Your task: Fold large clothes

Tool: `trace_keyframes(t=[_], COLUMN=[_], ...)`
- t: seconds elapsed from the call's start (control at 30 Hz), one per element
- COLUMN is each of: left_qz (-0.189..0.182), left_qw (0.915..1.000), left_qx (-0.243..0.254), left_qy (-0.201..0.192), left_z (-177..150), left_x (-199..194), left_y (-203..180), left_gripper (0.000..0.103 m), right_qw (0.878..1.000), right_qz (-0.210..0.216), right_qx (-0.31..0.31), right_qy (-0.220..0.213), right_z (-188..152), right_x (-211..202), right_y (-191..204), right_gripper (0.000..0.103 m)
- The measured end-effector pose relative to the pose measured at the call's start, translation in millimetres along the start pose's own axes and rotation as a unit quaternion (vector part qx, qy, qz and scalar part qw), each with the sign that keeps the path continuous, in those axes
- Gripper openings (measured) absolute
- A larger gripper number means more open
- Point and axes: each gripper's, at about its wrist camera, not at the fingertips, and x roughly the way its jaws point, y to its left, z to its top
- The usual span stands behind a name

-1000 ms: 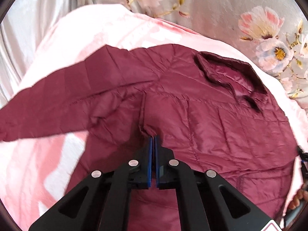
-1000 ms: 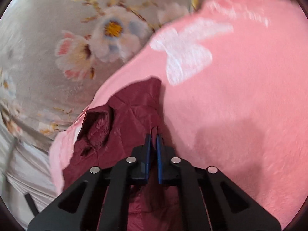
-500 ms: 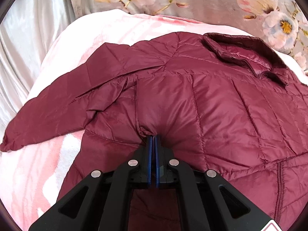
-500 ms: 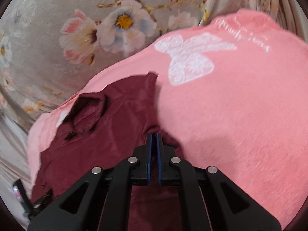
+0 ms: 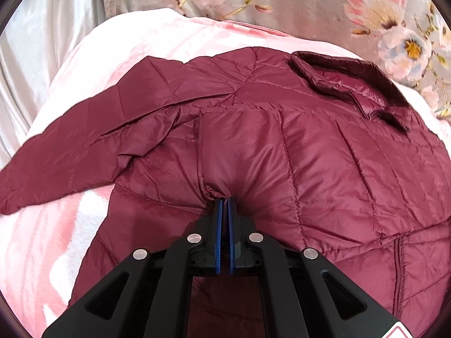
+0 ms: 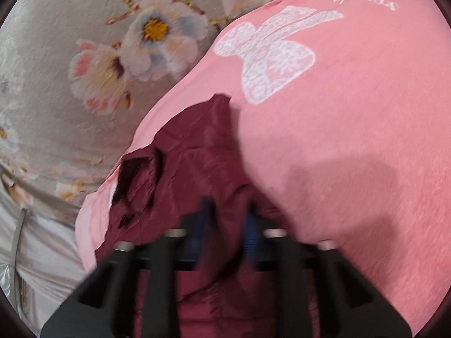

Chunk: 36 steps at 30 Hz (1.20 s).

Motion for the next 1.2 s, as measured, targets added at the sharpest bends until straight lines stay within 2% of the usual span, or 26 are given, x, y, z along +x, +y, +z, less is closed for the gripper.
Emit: trace_keyframes(t=[0.1,0.17,0.3,0.37,0.47,0.53,0.6,0.67,0.8,0.9,1.03,1.2], left_qz=[0.012,0.019,0.026,0.023,0.022,0.025,0.029,0.026,0.010,0.000,-0.006,-0.020], left_qw=[0.9998,0.9995,0.9992,0.9994,0.9994,0.9992,0.9990,0.9992,0.9997,0.9998,0.9998,0.9995], left_qx=[0.015,0.023,0.029,0.026,0.024,0.025,0.028,0.024,0.009,0.001,-0.002,-0.009], left_qy=[-0.003,-0.004,-0.006,-0.008,-0.013,-0.016,-0.017,-0.018,-0.019,-0.020,-0.021,-0.021], left_z=[-1.2,-2.0,-2.6,-2.8,-3.9,-4.6,-5.3,-5.8,-5.6,-5.8,-6.3,-6.4], left_x=[0.9,0.9,1.1,0.9,-0.4,-0.7,-0.9,-1.9,-3.0,-3.2,-3.6,-3.6], left_y=[-5.6,-8.8,-10.5,-8.6,-8.2,-9.7,-11.3,-10.0,-3.6,-0.3,0.4,3.2], left_gripper=[0.002,0.002,0.002,0.002,0.003,0.003,0.004,0.005,0.007,0.007,0.008,0.012], right_qw=[0.994,0.976,0.953,0.950,0.951,0.955,0.960,0.957,0.940,0.932,0.928,0.921], right_qz=[-0.076,-0.162,-0.223,-0.235,-0.230,-0.200,-0.147,-0.113,-0.070,-0.071,-0.086,-0.099], right_qx=[-0.075,-0.146,-0.207,-0.205,-0.201,-0.209,-0.235,-0.265,-0.333,-0.353,-0.354,-0.372], right_qy=[-0.015,-0.001,-0.005,-0.014,-0.052,-0.058,-0.040,-0.017,0.026,0.047,0.080,0.065], right_z=[-8.1,-22.8,-30.0,-35.0,-46.3,-55.6,-73.6,-89.4,-136.4,-161.0,-175.9,-188.9], right_x=[1.3,19.4,23.7,12.3,-19.1,-28.8,-28.8,-22.5,11.2,32.5,50.4,48.9], right_y=[11.0,17.4,36.4,41.1,53.3,73.7,105.6,132.8,183.3,194.3,183.9,181.5], right_gripper=[0.002,0.001,0.000,0.004,0.011,0.011,0.012,0.020,0.023,0.023,0.023,0.023])
